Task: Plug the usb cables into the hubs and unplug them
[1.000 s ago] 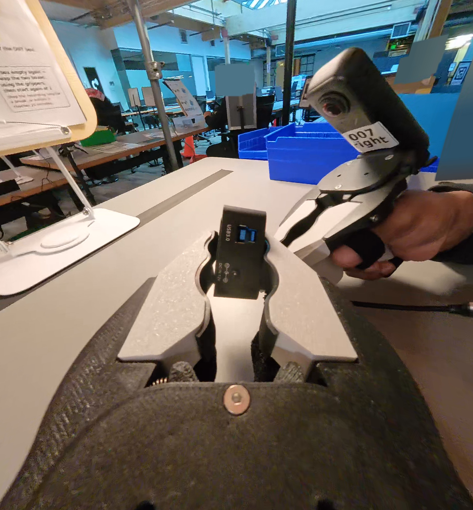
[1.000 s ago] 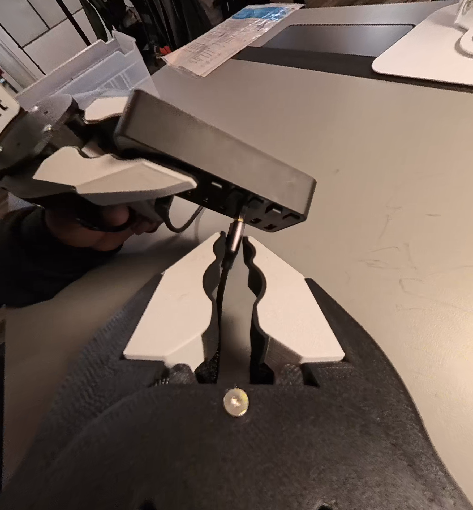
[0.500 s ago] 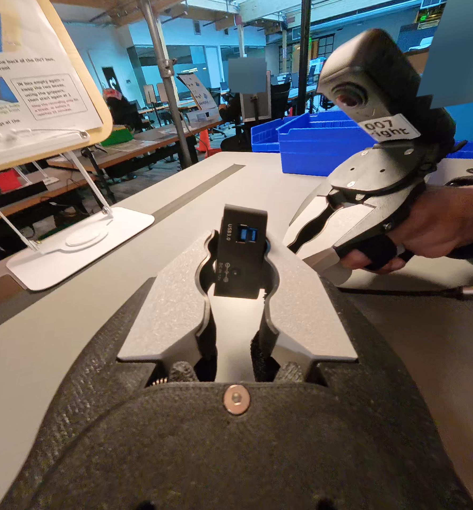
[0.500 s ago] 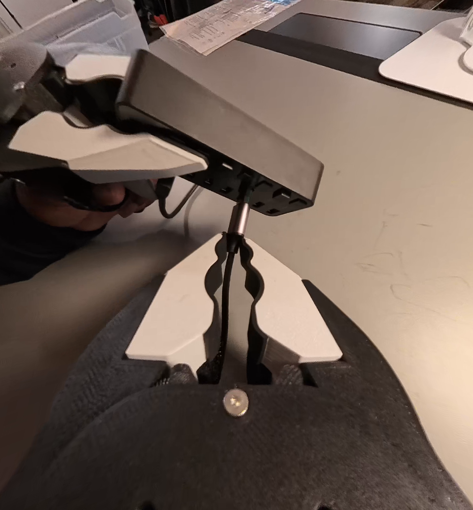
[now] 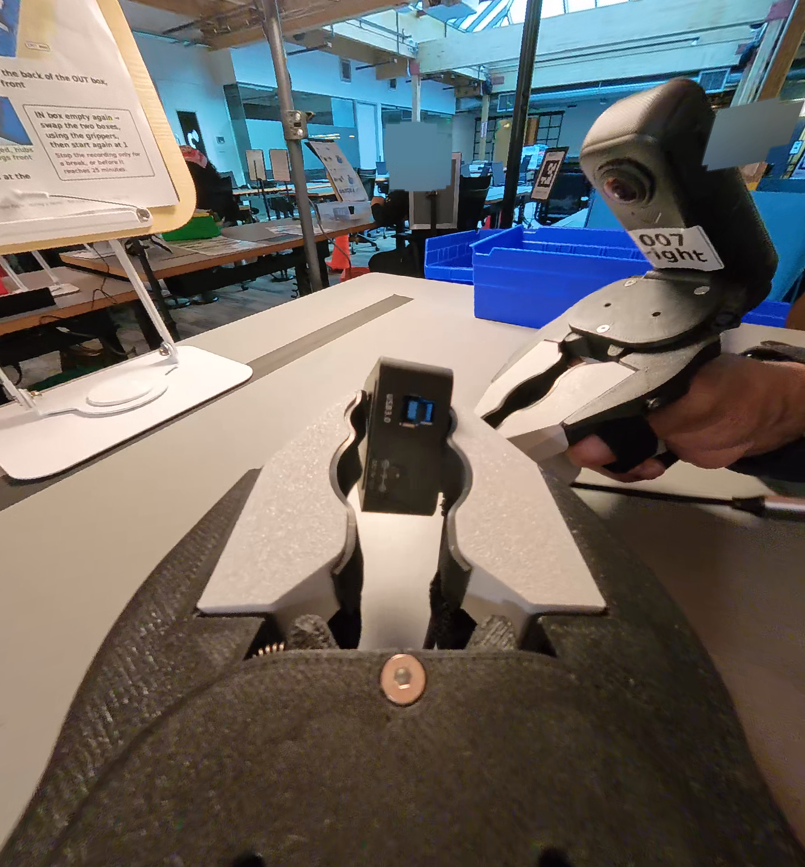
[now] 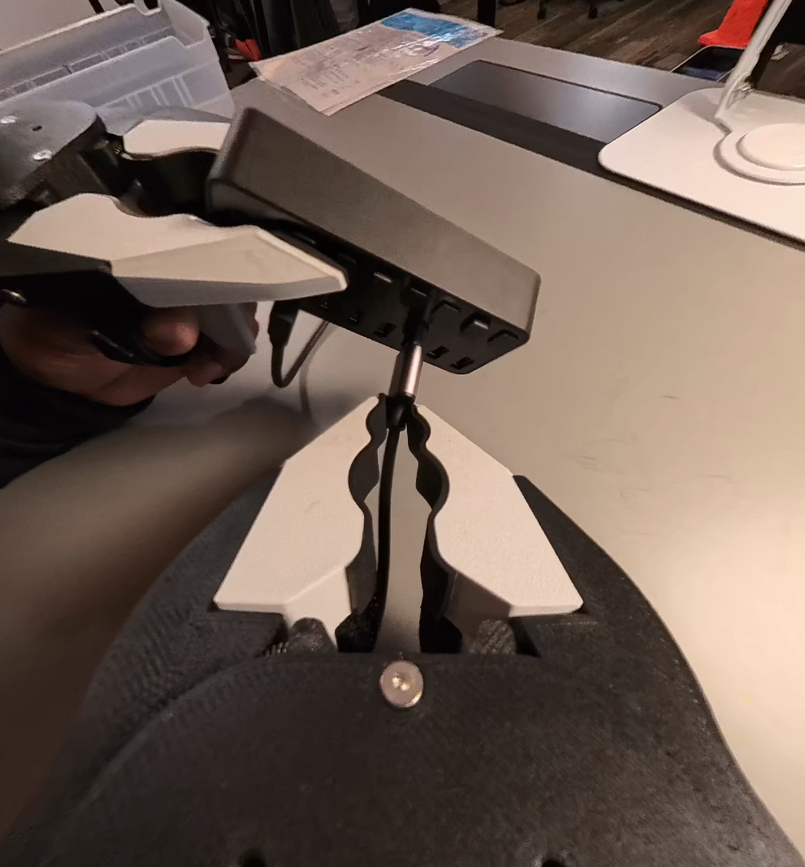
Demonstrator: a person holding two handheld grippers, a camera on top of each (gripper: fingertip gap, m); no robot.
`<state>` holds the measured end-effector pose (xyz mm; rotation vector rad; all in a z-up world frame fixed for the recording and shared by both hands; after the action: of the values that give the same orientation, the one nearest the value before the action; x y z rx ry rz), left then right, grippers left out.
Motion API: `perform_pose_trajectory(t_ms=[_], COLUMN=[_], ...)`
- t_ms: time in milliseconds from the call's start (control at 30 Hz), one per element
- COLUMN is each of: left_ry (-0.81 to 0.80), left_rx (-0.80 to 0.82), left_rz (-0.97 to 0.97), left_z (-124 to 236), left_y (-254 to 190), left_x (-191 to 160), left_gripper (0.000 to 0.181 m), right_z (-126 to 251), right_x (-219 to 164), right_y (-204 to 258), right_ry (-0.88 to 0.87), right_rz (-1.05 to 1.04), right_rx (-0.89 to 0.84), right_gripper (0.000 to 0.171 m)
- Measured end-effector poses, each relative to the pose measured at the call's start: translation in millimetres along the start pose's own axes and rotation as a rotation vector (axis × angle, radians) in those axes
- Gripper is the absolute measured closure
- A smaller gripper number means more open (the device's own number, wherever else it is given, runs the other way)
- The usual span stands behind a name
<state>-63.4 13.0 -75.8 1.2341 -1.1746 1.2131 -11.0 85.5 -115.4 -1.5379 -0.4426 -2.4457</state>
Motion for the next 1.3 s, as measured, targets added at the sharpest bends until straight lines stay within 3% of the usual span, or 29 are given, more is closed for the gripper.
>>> perform_pose_trajectory(t_ms=[200,533,800,1100,1300], left_ry=[0.087,0.312,0.283,0.351,0.292], left_rx=[-0.052,0.002,-0.026,0.08,0.161], left_rz=[0.016,-0.035,0.04,-0.06,-0.157], left_z=[0.0,5.5,6.6,-5.3,-7.6], left_y=[0.6,4.1,-5.0,3.0,9.7], left_x=[1.6,1.8,15.6,-16.7,-25.8], left_gripper=[0.146,0.139,0.137,0.138,0.15], right_z=[5.3,9.7,19.5,8.6,1.8], right_x=[4.9,15.8,37.1,30.9,25.2], right_y=[-10.4,-11.2,-9.5,6.1,16.0], right_ry=[-0.023,-0.071,-0.169,-0.139,-0.112], right_rz=[0.046,0.257,0.487,0.832,0.985], right_rx=[-0.062,-0.198,-0.361,-0.479,-0.529], right_gripper=[0.166,0.166,0.165,0.165,0.164])
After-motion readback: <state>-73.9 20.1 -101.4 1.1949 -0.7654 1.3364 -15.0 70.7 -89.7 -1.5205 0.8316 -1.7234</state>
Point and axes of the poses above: each gripper's, where its closed fingertips meet, z back along the fingers, x out of its top, y = z × x across the jaws, the point moved 5 cm from there along z, back along the fingers, and after that the axes turned 3 degrees about -y, right-handed, at the moved point
